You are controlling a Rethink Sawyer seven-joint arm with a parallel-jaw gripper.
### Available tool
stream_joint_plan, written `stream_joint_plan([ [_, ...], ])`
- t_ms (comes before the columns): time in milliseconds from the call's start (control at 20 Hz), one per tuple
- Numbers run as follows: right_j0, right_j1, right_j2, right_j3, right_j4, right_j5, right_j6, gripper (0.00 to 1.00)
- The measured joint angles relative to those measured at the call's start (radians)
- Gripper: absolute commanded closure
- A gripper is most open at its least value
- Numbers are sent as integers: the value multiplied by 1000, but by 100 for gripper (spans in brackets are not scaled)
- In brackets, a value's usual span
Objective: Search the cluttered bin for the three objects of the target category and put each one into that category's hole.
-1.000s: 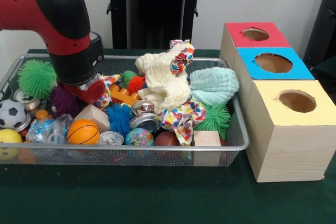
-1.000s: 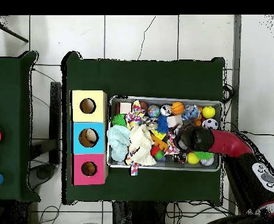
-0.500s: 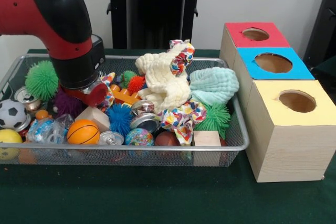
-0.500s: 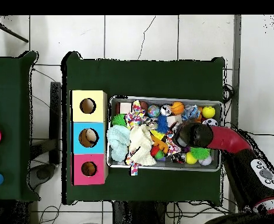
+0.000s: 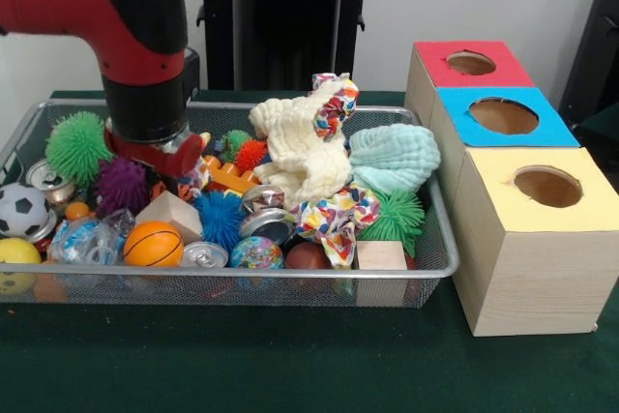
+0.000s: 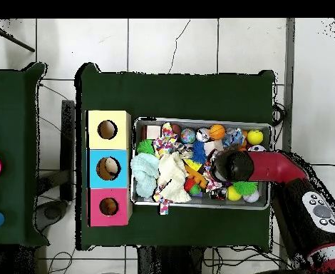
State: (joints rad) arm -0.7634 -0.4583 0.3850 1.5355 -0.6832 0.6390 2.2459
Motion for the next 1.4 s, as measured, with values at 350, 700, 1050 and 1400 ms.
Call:
stream_joint_plan([
  [350,30,-180,-13,88,-26,-1,0,100],
  [700,19,-296,-20,154,-23,-38,0,100],
  [1050,21,-318,-38,224,8,-189,0,100],
  [1400,14,-346,-41,344,152,-172,0,100],
])
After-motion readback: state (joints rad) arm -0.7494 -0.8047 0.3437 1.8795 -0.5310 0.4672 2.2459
